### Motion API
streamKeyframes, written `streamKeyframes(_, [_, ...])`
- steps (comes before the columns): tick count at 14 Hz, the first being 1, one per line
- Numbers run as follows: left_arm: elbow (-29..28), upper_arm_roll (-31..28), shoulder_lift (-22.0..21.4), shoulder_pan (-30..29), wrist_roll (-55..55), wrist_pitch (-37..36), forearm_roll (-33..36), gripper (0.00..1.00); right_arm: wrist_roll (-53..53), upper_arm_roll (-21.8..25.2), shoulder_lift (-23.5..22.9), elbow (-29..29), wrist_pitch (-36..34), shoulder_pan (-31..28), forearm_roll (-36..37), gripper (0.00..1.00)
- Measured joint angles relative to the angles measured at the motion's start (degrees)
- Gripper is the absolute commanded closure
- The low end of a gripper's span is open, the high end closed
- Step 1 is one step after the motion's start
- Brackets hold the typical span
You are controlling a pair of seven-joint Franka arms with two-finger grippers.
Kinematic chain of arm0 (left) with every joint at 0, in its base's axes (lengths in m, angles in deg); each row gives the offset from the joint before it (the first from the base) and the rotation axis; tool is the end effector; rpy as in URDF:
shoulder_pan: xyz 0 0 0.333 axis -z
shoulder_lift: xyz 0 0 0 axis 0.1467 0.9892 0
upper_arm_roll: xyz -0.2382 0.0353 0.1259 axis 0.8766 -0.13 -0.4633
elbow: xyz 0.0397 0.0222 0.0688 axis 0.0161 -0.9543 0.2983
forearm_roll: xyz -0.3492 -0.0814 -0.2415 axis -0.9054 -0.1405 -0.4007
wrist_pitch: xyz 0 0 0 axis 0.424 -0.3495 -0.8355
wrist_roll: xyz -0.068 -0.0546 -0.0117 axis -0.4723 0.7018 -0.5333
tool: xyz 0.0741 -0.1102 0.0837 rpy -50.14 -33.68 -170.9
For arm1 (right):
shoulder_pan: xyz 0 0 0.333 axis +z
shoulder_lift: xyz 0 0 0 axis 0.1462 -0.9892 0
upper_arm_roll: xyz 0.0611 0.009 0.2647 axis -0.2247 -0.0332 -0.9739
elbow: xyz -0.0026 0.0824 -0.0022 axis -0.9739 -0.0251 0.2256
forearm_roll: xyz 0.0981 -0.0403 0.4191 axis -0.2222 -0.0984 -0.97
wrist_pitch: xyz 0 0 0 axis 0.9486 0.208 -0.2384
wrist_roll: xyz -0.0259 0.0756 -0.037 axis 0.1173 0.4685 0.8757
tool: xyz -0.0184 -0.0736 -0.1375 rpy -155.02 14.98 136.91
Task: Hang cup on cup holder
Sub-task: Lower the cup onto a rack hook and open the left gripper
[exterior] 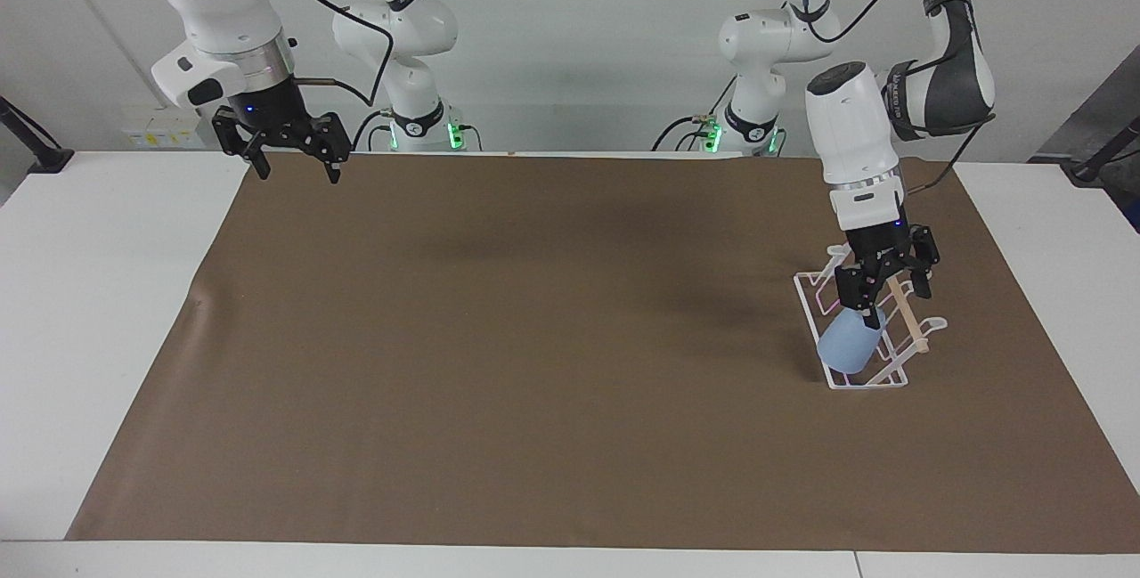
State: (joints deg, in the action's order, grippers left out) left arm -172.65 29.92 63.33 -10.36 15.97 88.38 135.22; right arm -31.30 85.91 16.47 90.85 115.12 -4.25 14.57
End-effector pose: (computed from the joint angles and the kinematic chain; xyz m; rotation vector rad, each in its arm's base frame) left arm 0.6418 -0.0811 0.3668 -2.6544 -0.5025 -1.0186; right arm 0.5835 0.0042 0.5272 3.0758 -0.0436 0.0317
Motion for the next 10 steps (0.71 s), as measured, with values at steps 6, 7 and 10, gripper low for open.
streamKeyframes(6, [0.18, 0.75, -0.12, 0.07, 0.03, 0.19, -6.59, 0.0, 0.0, 0.0, 0.0, 0.0, 0.0, 0.0, 0.0, 0.0])
streamKeyframes(7, [0.52, 1.02, -0.13, 0.24, 0.03, 0.32, -9.11, 0.0, 0.0, 0.0, 0.0, 0.0, 0.0, 0.0, 0.0, 0.0])
streamKeyframes(10, [2.96, 1.37, -0.25, 2.54, -0.02, -1.5, -16.64, 0.0, 0.0, 0.0, 0.0, 0.0, 0.0, 0.0, 0.0, 0.0])
